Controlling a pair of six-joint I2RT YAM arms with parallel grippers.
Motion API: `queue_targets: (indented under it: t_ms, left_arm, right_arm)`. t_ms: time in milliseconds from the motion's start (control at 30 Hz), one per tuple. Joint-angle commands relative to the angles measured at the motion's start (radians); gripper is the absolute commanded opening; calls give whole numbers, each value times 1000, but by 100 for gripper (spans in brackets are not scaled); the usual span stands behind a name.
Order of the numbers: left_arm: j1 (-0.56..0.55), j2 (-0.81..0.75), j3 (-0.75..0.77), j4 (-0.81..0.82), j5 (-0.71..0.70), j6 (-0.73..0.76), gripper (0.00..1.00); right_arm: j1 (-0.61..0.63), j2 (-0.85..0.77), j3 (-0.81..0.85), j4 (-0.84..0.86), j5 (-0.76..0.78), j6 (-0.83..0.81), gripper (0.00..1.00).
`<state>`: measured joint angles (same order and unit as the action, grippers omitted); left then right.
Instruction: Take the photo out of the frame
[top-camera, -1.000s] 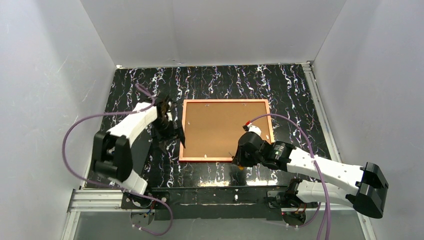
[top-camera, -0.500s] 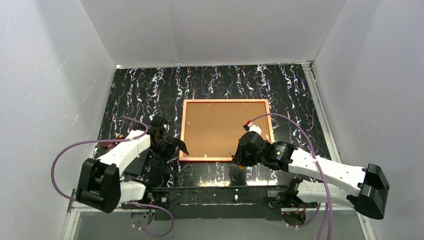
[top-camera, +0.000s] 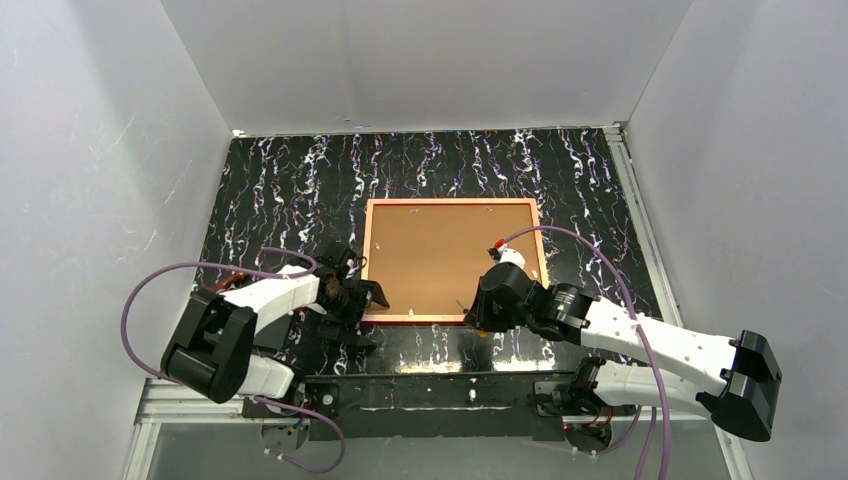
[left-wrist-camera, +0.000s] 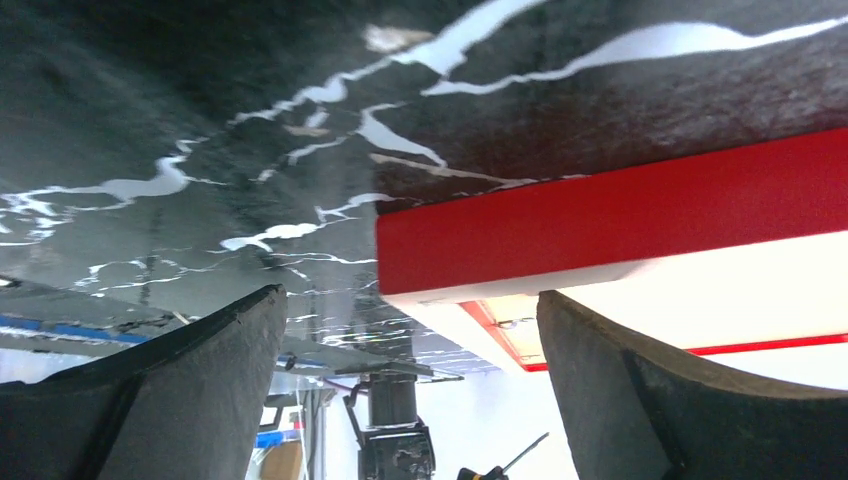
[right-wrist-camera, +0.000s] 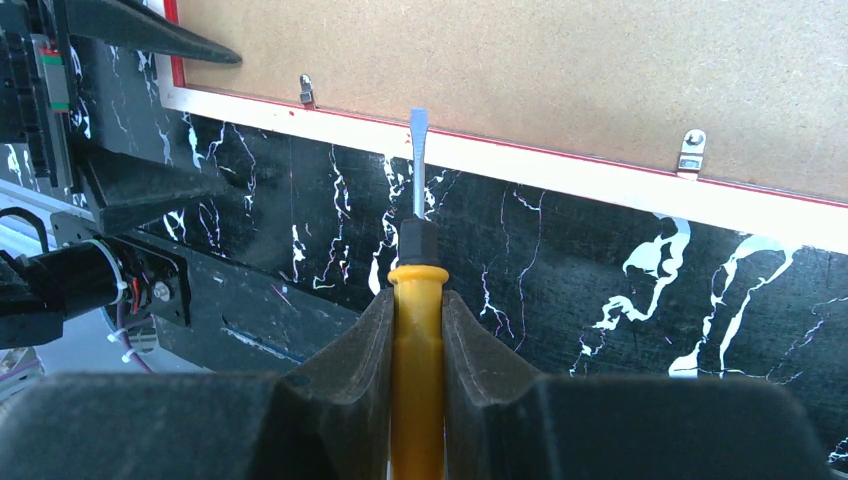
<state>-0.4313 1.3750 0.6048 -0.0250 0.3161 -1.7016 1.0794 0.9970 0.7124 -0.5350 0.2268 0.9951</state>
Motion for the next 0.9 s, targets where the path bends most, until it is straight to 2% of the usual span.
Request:
queue_targets:
  t_ms: [0,133,233,400,433,567,700,867]
  left_arm:
    - [-45,58,-28,-44,-102,-103,91]
    - [-83,90,-23,-23,-128,-119,57]
    - [-93,95,-36,-14,-144,-107,38]
    - [-79,97,-18,-69,-154,53,3]
    - [-69,105,4,-101,-153,106,0]
    - [-11,139,89,-211,-164,332,0]
    - [87,191,188,-241,-160,588,0]
    - [179,392,479,-374,-82,913,0]
  right_arm:
    - [-2,-18,18,19,24,-1,1]
    - [-2,-11,21,23,20,-1,1]
    - [-1,-2,28,22,17,-3,1]
    - [-1,-1,26,22,10,-1,1]
    - [-1,-2,24,21,9,-1,1]
    - [-1,-2,19,19,7,-2,1]
    - [-2,19,19,28,-1,-7,1]
    - [-2,88,39,71,-28,-20,1]
